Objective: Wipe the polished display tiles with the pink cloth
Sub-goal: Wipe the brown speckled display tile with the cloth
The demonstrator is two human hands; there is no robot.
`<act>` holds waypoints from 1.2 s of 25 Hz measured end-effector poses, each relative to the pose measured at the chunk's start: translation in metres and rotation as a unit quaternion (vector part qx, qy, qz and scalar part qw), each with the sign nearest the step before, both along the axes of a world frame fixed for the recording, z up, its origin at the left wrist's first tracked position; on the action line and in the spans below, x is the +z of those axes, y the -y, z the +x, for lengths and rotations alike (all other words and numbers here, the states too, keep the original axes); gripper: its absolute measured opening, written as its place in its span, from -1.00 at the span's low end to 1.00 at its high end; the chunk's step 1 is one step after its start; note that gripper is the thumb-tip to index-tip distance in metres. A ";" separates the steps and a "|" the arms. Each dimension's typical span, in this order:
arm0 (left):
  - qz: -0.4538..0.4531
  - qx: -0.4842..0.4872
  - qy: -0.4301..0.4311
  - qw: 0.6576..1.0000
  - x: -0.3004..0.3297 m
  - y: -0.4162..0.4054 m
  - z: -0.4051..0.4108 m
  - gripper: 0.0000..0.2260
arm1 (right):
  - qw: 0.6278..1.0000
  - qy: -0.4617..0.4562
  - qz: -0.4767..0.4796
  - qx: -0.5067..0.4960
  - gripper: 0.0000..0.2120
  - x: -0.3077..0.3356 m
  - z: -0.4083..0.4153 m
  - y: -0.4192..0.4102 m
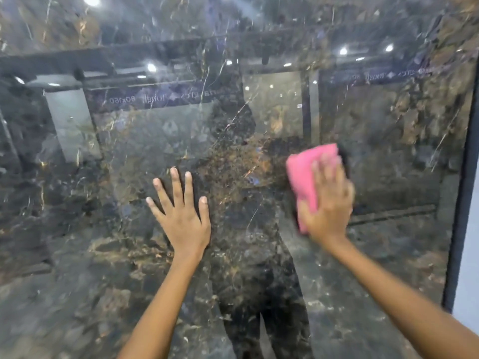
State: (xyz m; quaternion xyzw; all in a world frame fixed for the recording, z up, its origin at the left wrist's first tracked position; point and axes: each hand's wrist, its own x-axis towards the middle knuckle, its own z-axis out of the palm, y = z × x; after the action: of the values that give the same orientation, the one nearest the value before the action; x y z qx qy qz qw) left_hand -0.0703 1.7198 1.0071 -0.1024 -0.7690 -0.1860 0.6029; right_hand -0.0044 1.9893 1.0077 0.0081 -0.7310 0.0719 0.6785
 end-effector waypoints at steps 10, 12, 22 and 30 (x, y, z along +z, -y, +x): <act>0.008 -0.004 -0.014 1.000 0.001 -0.003 -0.001 -0.52 | 0.995 -0.050 -0.027 0.081 -0.37 0.096 -0.003 0.035; 0.009 -0.044 -0.031 0.999 0.004 0.000 0.001 -0.53 | 0.986 -0.045 0.105 0.119 -0.35 0.063 -0.016 0.068; 0.012 -0.027 0.048 0.998 -0.139 0.040 0.008 -0.47 | 0.971 0.026 0.213 0.101 -0.34 0.020 0.008 -0.002; 0.004 -0.031 0.011 0.999 -0.147 0.041 -0.001 -0.51 | 0.861 0.246 0.436 0.088 -0.16 -0.202 0.023 0.013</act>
State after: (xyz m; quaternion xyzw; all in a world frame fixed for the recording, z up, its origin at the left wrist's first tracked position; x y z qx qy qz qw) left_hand -0.0717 1.6785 0.8602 -0.1217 -0.7715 -0.2091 0.5884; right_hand 0.0186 1.9758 0.8054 0.3499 -0.8272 -0.1953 0.3940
